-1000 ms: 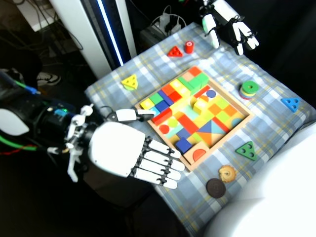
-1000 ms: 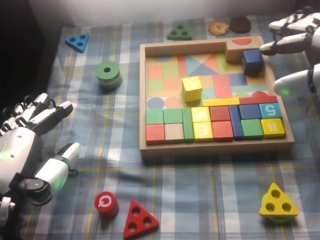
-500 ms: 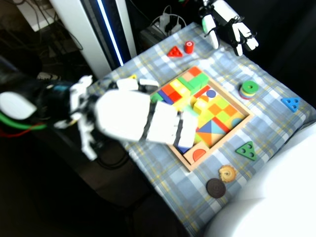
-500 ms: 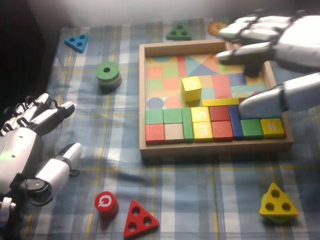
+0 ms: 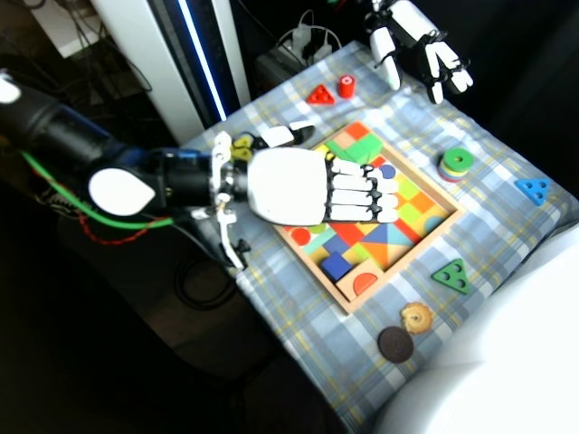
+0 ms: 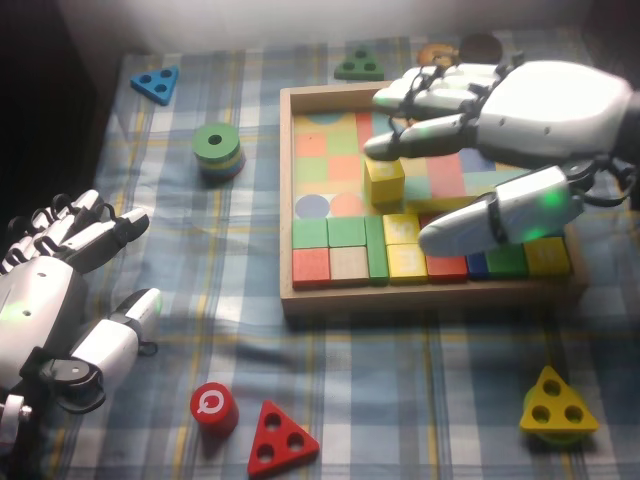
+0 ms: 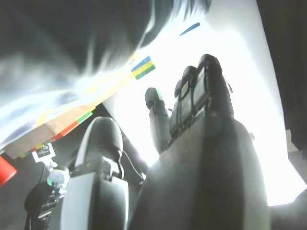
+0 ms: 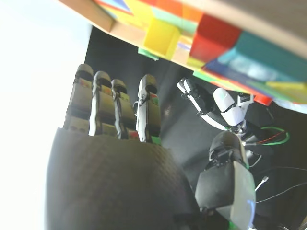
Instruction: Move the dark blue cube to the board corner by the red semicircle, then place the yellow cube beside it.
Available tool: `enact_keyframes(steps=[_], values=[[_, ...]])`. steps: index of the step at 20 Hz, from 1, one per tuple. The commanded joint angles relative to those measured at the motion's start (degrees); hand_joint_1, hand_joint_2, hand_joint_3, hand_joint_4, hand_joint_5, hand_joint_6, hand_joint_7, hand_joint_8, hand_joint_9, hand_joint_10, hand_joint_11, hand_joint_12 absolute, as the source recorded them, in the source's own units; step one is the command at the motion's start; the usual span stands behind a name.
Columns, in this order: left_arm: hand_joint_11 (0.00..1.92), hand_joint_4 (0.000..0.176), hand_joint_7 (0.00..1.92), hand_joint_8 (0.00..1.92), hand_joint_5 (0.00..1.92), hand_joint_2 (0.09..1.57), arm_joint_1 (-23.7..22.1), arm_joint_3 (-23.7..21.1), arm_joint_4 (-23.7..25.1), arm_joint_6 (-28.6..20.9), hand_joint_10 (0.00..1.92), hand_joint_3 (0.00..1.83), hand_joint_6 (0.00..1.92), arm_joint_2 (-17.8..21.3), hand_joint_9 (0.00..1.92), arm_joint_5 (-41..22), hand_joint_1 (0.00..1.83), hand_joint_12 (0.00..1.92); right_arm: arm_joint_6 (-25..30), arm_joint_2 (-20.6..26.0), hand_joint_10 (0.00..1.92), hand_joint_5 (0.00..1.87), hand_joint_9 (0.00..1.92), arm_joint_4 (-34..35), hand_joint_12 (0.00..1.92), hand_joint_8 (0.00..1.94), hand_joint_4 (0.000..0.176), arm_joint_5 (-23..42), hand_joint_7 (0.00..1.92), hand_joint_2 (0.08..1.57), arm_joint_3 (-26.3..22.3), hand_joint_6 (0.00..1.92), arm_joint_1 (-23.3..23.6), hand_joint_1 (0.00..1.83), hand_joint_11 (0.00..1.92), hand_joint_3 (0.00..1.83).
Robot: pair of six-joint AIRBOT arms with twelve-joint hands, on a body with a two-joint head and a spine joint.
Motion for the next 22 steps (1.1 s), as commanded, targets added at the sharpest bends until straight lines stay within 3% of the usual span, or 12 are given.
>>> enact_keyframes(steps=[1,4,6,10,11,12,13,14,16,18,19,22], values=[[0.00,0.033,0.11,0.00,0.46,1.40,-0.55,0.16,2.85,-0.18,0.00,0.00,0.00,0.18,0.09,-6.29,0.64,0.00,1.23,-0.41,0.00,0.37,0.00,1.76,0.00,0.00,0.022,5.04,0.00,0.96,0.48,0.03,1.01,0.00,0.00,0.01],[0.00,0.038,0.10,0.00,0.47,1.40,-0.55,0.16,2.90,-0.21,0.00,0.00,0.00,0.20,0.09,-6.30,0.64,0.00,1.91,-1.13,0.00,0.37,0.00,0.43,0.00,0.00,0.020,3.78,0.00,0.96,1.21,0.02,1.01,0.00,0.00,0.01],[0.00,0.021,0.11,0.00,0.48,1.40,-0.55,0.17,2.91,-0.25,0.00,0.00,0.01,0.20,0.09,-6.32,0.66,0.00,1.91,-1.20,0.00,0.36,0.00,-0.44,0.00,0.00,0.004,2.51,0.00,0.97,1.49,0.01,1.01,0.00,0.00,0.01],[0.00,0.027,0.09,0.00,0.48,1.40,-0.55,0.12,2.87,-0.29,0.00,0.00,0.00,0.18,0.07,-6.31,0.65,0.00,1.78,0.17,0.00,0.35,0.00,-1.42,0.00,0.00,0.017,-0.05,0.00,0.98,1.64,0.01,1.01,0.00,0.00,0.02],[0.00,0.031,0.10,0.00,0.48,1.40,-0.55,0.10,2.86,-0.30,0.00,0.00,0.00,0.17,0.08,-6.30,0.64,0.00,1.78,0.81,0.00,0.35,0.00,-1.62,0.00,0.00,0.004,-0.77,0.00,0.98,1.64,0.01,1.01,0.00,0.00,0.02],[0.00,0.023,0.11,0.01,0.50,1.39,-0.55,0.10,2.85,-0.30,0.00,0.00,0.00,0.17,0.08,-6.28,0.68,0.00,1.63,1.25,0.00,0.36,0.00,-1.70,0.00,0.00,0.009,-1.24,0.00,0.98,1.64,0.01,1.01,0.00,0.00,0.01],[0.00,0.018,0.11,0.00,0.50,1.40,-0.55,0.09,2.82,-0.30,0.00,0.00,0.00,0.18,0.08,-6.26,0.65,0.00,1.06,1.83,0.00,0.35,0.00,-1.70,0.00,0.01,0.040,-2.03,0.01,0.97,1.64,0.00,1.01,0.00,0.00,0.01],[0.00,0.027,0.10,0.00,0.49,1.41,-0.55,0.09,2.81,-0.31,0.00,0.00,0.00,0.17,0.08,-6.28,0.64,0.00,0.21,2.42,0.00,0.34,0.00,-1.68,0.00,0.01,0.054,-2.99,0.02,0.95,1.68,0.00,1.02,0.00,0.00,0.00],[0.00,0.037,0.09,0.00,0.49,1.41,-0.55,0.08,2.81,-0.31,0.00,0.00,0.00,0.17,0.08,-6.27,0.63,0.00,-0.87,2.93,0.00,0.30,0.00,-1.50,0.00,0.00,0.044,-4.38,0.00,0.94,2.11,0.00,1.20,0.00,0.00,0.00],[0.00,0.039,0.09,0.00,0.49,1.41,-0.55,0.09,2.81,-0.31,0.00,0.00,0.00,0.17,0.09,-6.27,0.63,0.00,-1.19,3.03,0.00,0.30,0.00,-0.99,0.00,0.00,0.080,-4.93,0.00,0.91,2.84,0.00,1.20,0.00,0.00,0.00],[0.00,0.027,0.09,0.00,0.50,1.41,-0.55,0.10,2.81,-0.31,0.00,0.00,0.01,0.17,0.09,-6.22,0.65,0.00,-1.19,2.98,0.00,0.30,0.00,-0.33,0.00,0.00,0.090,-5.27,0.00,0.90,3.65,0.00,1.20,0.00,0.00,0.00],[0.00,0.033,0.08,0.00,0.51,1.40,-0.55,0.09,2.82,-0.31,0.00,0.00,0.00,0.18,0.09,-6.16,0.66,0.00,-2.39,1.98,0.00,0.27,0.00,1.36,0.00,0.00,0.124,-6.14,0.00,0.91,5.77,0.00,1.20,0.00,0.00,0.00]])
